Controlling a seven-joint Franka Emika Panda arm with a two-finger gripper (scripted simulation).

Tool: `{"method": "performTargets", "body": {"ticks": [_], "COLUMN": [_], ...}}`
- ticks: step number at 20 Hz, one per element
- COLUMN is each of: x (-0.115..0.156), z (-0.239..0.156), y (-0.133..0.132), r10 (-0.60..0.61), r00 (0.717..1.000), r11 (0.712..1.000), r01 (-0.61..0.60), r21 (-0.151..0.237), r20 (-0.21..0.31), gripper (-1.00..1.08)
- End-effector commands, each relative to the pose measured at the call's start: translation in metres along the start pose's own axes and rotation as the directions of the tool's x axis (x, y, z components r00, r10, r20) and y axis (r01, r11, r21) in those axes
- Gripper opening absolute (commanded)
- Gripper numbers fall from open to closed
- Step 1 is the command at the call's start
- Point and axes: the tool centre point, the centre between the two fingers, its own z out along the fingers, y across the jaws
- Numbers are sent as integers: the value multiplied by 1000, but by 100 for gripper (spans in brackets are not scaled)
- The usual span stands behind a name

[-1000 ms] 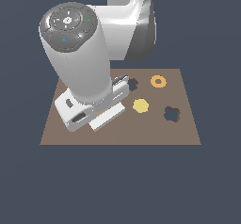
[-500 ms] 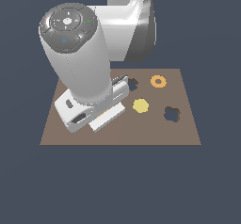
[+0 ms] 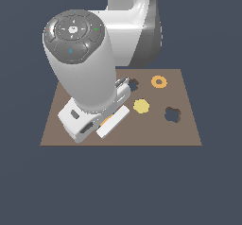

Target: Insert a designated object into the corresponding slot on a board.

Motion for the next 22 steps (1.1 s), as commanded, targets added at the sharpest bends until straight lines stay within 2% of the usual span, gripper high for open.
{"method": "performTargets", "body": {"ticks": [1, 6, 9, 11, 16, 22], "x": [8, 29, 44, 55, 84, 112], "z": [-1, -1, -2, -3, -4, -5], "y": [2, 3, 3, 1, -9, -27], "r10": [-61, -216, -327, -407, -600, -781], "r00": [998, 976, 945, 914, 800, 625], "r11": [998, 976, 945, 914, 800, 625], "r01": [61, 216, 327, 407, 600, 781], "r21": [-1, -1, -1, -1, -2, -2], "r20": [0, 0, 0, 0, 0, 0], "gripper": [-100, -100, -100, -100, -100, -100]}}
